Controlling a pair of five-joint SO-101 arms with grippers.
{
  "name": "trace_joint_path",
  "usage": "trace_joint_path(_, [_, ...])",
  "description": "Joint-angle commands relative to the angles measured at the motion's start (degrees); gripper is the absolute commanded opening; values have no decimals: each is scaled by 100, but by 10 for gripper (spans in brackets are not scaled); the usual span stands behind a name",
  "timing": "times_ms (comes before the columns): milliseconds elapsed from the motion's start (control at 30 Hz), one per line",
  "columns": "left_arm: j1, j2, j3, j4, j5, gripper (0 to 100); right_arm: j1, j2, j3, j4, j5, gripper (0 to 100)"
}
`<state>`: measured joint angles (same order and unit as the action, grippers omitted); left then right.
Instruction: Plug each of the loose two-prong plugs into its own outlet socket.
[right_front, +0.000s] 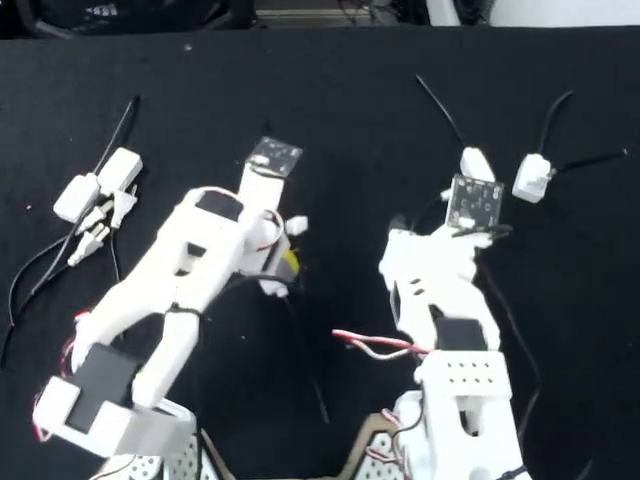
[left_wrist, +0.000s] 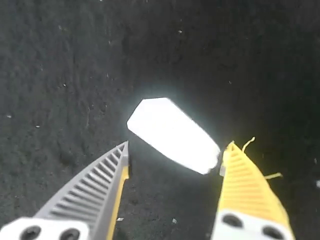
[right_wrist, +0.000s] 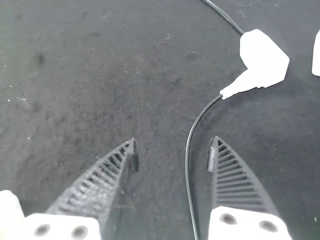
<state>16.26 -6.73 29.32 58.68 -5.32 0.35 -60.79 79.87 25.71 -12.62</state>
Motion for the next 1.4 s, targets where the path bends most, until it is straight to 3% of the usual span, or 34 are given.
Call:
trace_joint_path(0, [40,-369,31,-167,-114,295,-88,-119,-189,-132,70,219])
trace_joint_path(233, [48,-431,989,-1284,-105,295,-88,-119,-180,-132,70,219])
trace_joint_path(533, [-1138,-1618,215,-18,-185,296,-88,-119,-180,-132,70,219])
trace_joint_path(733, [-1525,-1916,391,905,-1248,296,-88,-119,-189,-132,70,219])
trace_joint_path(967, [-1798,-1292,1402,167,-1398,296,-88,-119,-189,-132,70,219])
trace_joint_path(1067, [-1675,-1090,1402,-158,-993,296,-88,-119,-189,-132,70,219])
trace_joint_path(1367, [-215,-580,1112,-1398,149,296,-88,-119,-198,-132,70,219])
